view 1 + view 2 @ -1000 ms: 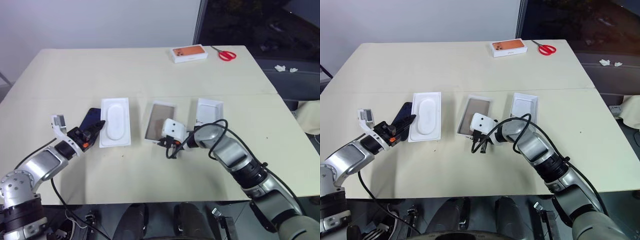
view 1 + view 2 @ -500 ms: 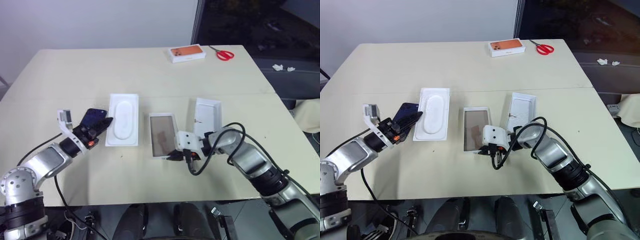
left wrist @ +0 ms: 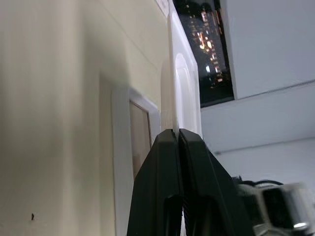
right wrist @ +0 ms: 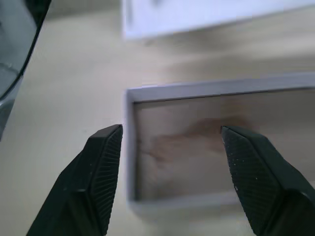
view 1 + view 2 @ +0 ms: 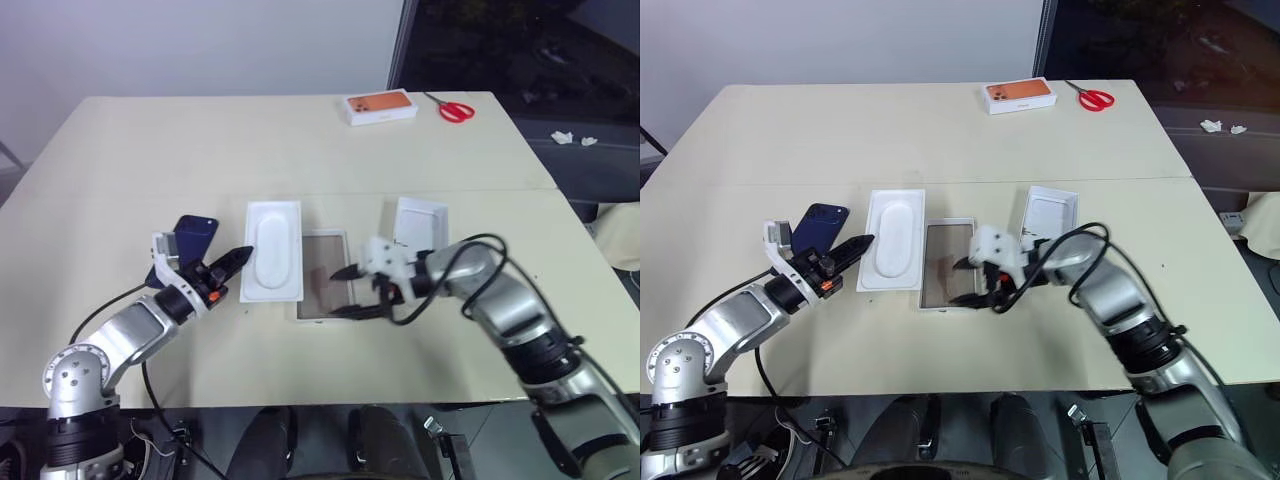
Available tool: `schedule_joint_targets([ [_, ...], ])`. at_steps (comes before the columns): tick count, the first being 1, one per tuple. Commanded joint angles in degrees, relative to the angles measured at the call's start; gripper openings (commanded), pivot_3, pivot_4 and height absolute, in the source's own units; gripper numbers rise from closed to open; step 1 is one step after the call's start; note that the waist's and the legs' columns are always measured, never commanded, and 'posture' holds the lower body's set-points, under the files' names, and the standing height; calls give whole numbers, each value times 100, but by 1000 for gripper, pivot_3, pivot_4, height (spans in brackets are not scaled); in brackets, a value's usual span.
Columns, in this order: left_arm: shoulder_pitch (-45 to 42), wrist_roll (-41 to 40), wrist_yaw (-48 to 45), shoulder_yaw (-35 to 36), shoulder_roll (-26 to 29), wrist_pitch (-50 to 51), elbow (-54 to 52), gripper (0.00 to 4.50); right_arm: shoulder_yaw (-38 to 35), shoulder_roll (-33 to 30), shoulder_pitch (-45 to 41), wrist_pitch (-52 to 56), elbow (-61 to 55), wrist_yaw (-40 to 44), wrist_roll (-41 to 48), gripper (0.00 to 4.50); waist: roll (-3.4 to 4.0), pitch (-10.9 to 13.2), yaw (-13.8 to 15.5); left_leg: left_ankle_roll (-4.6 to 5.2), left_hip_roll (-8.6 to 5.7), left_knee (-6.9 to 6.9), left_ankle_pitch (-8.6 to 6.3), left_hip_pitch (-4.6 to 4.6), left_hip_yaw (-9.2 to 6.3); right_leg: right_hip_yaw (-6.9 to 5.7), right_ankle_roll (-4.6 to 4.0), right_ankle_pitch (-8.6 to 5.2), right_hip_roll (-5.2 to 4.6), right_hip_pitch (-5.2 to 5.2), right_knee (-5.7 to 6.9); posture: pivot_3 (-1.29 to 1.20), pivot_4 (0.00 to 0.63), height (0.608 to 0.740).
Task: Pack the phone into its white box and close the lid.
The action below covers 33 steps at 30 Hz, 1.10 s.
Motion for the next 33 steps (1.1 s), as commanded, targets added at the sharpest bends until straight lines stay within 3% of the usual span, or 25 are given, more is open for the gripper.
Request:
schedule_joint_targets([
  [1, -34, 39, 28, -100, -49, -173, -213, 0, -477, -174, 6, -242, -61, 213, 333, 3298, 0, 0, -4, 1, 0, -1, 0, 0, 0, 0, 0, 0, 0, 1, -1, 0, 150, 740],
  [31, -28, 328, 44, -377, -119, -353, -179, 0, -595, -367, 206, -792, 167, 278, 276, 3298, 0, 2, -9, 2, 2, 1, -1, 0, 1, 0, 0, 0, 3, 3, -3, 0, 150, 740],
  [33, -177, 494, 128, -806, -425, -283, -87, 0, -500, -141, 187, -1048, 311, -17, 43, 3298, 1, 1, -7, 2, 2, 1, -1, 0, 1, 0, 0, 0, 3, 3, -4, 0, 150, 740],
])
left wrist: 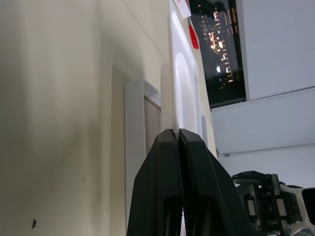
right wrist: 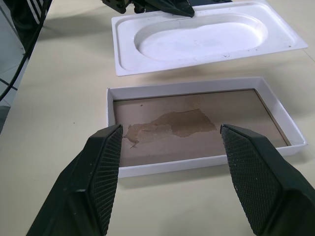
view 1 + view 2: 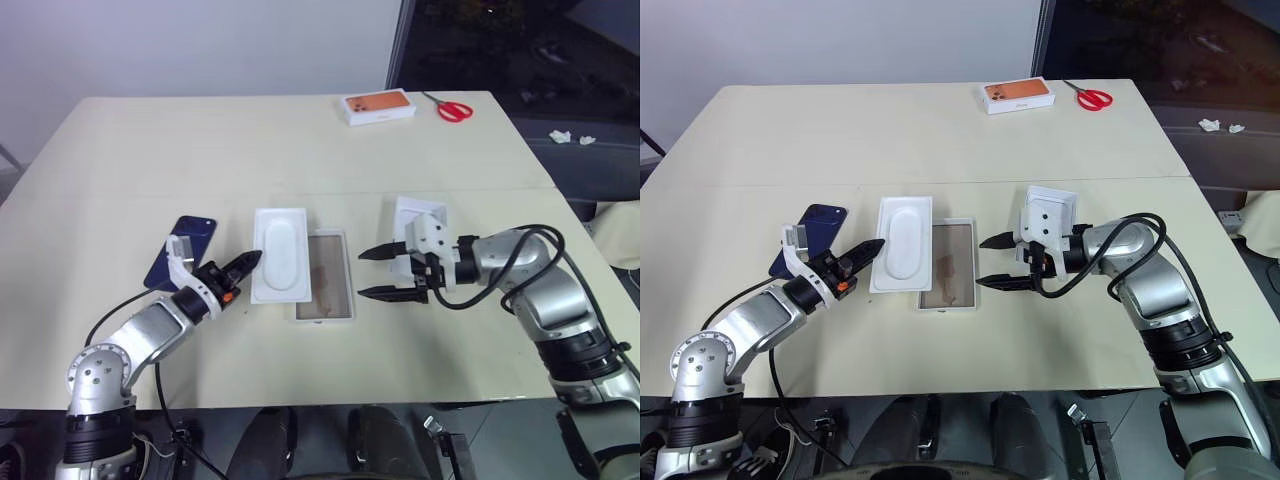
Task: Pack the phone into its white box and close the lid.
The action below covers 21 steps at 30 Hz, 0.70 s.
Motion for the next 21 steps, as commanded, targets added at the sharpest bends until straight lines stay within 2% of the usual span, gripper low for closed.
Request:
schedule_joint_targets([
  [1, -215, 169, 75, -478, -370, 22, -62, 0, -27, 212, -70, -406, 110, -333, -226, 3298, 0, 0, 15, 0, 0, 1, 0, 1, 1, 0, 0, 0, 0, 2, 0, 0, 150, 740],
  [16, -160, 324, 47, -489, -444, 13, -108, 0, 45, 335, -153, -701, 388, -462, -408, 3298, 0, 0, -1, -1, -1, 3, 1, 1, -1, -1, 1, 0, 2, 4, -1, 0, 150, 740],
  [19, -202, 427, 58, -467, -507, -44, -30, 1001, 67, 385, -156, -728, 397, -485, -431, 3373, 0, 0, -1, -1, -1, 3, 1, 1, -1, -2, 1, 0, 2, 3, -1, 0, 150, 740],
  [21, -216, 441, 45, -454, -529, -44, -23, 1946, 75, 400, -155, -737, 393, -493, -442, 3373, -1, 0, -1, -1, -1, 3, 1, 1, -1, -2, 1, 0, 2, 3, -1, 0, 150, 740],
])
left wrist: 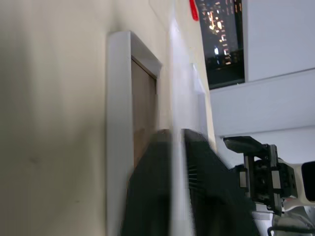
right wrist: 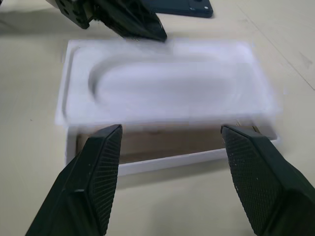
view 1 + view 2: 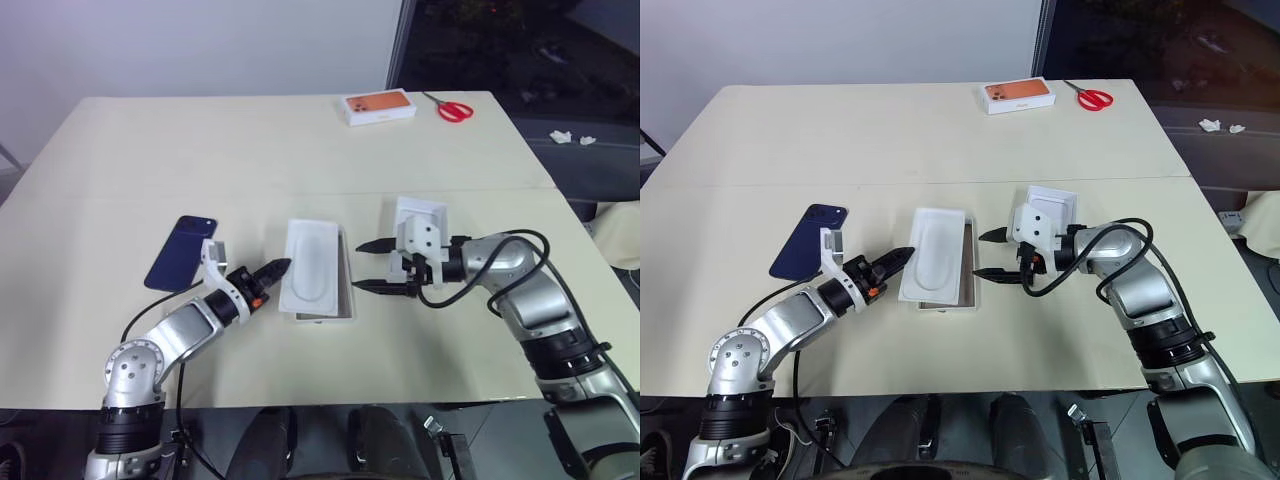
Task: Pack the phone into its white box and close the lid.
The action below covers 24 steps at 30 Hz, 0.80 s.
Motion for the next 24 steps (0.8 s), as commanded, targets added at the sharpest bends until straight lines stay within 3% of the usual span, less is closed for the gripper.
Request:
schedule_joint_targets([
  [1, -58, 30, -58, 75, -23, -54, -61, 2500, -47, 56, -132, -105, -88, -18, 5, 3373, 0, 0, 0, 0, 0, 0, 0, 0, 0, 0, 0, 0, 0, 0, 0, 0, 150, 740],
  [4, -112, 28, -107, 25, 12, 34, -111, 4040, -56, 77, -144, -92, -96, -18, -4, 3373, 0, 0, 0, 0, 0, 0, 0, 0, 0, 0, 0, 0, 0, 0, 0, 0, 150, 740],
  [11, -117, 95, -594, 215, 258, 32, -428, 4040, -106, 183, -220, 122, -52, -147, 26, 3373, 0, 0, -11, 0, 0, 0, 0, 0, 0, -1, 0, 0, 1, 0, 0, 0, 150, 740],
  [13, 14, 745, -1360, 253, 768, -68, -698, 4040, -129, 325, -310, 490, -112, -251, 195, 3373, 1, 1, -33, -1, 0, -2, 1, 0, 0, 1, 0, 0, 1, -3, 1, 0, 150, 740],
  [18, 282, 1720, -2721, 448, 1686, -241, -665, 4108, 85, 682, -406, 732, -326, -697, 10, 1048, 10, 2, -21, -34, 5, -16, 20, 2, 2, 2, -3, -2, 9, -9, 1, 0, 150, 740],
  [19, 465, 2247, -3123, 323, 1919, -463, -758, 4108, 218, 762, -419, 759, -292, -798, -126, 391, 10, 3, -19, -30, 5, -15, 18, 1, 2, 2, -4, -2, 7, -8, 0, 0, 150, 740],
  [20, 631, 2481, -3444, 302, 2066, -533, -799, 4108, 375, 843, -424, 678, -223, -928, -327, 25, 9, 3, -23, -19, 4, -15, 11, 1, 3, 2, -4, -2, 4, -7, -1, 0, 150, 740],
  [24, 888, 3196, -4248, 477, 2205, -1158, -842, 4108, 850, 1167, -460, 611, -12, -1364, -888, 25, 12, 5, -13, -5, 3, -16, 3, -2, 6, 4, -5, -2, 0, -12, -6, 0, 150, 740],
])
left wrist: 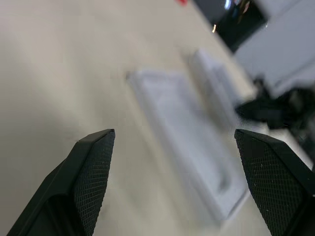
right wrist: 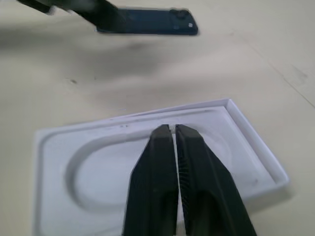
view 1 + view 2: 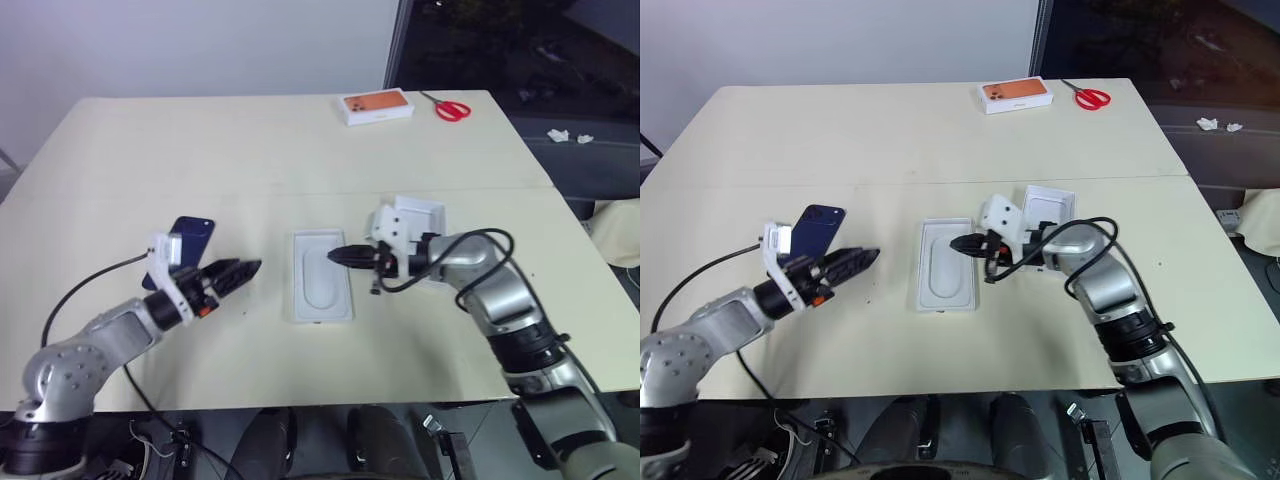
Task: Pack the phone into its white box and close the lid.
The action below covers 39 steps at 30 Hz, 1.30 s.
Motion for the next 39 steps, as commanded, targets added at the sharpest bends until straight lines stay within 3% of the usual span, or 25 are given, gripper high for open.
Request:
schedule_joint_targets([
  [1, -33, 618, -652, 246, 27, -680, -198, 4108, 343, 207, -134, -105, 68, -367, -481, 25, 0, 0, 27, 0, 0, 0, 0, -1, -3, -2, 0, 0, -1, 0, 0, 0, 150, 740],
  [7, -95, 1188, -915, 198, -55, -948, -56, 4108, 982, 153, -266, -783, 480, -542, -1424, 25, 0, 0, 8, 1, 0, 0, -1, -1, -5, -5, 0, 0, -4, 0, -1, 0, 150, 740],
  [14, -103, 1213, -990, 288, -319, -929, -157, 4108, 1218, 451, -542, -1192, 1203, -877, -2067, 25, 0, 0, -18, 0, 3, -1, 0, 0, -5, -5, 2, 2, 1, -2, 3, 0, 150, 740],
  [21, -105, 1273, -1047, 331, -381, -886, -151, 4108, 990, 374, -493, -1278, 1156, -545, -1871, 25, 0, 0, -9, 1, 2, 1, -1, 1, -5, -5, 2, 2, 1, 1, 3, 0, 150, 740],
  [28, -329, 1290, -835, 413, -413, -706, 148, 4108, 220, 549, -775, -718, 824, -349, -1103, 25, 1, 1, -5, 1, 2, 0, -1, 1, -5, -5, 3, 2, 1, 1, 3, 0, 150, 740],
  [39, -763, 1566, -964, 823, -7, -524, 1127, 4108, 373, 816, -940, -1020, 933, -538, -1294, 25, 2, 1, -21, 1, 2, -1, -1, 0, -5, -5, 3, 2, 3, -5, 7, 0, 150, 740],
])
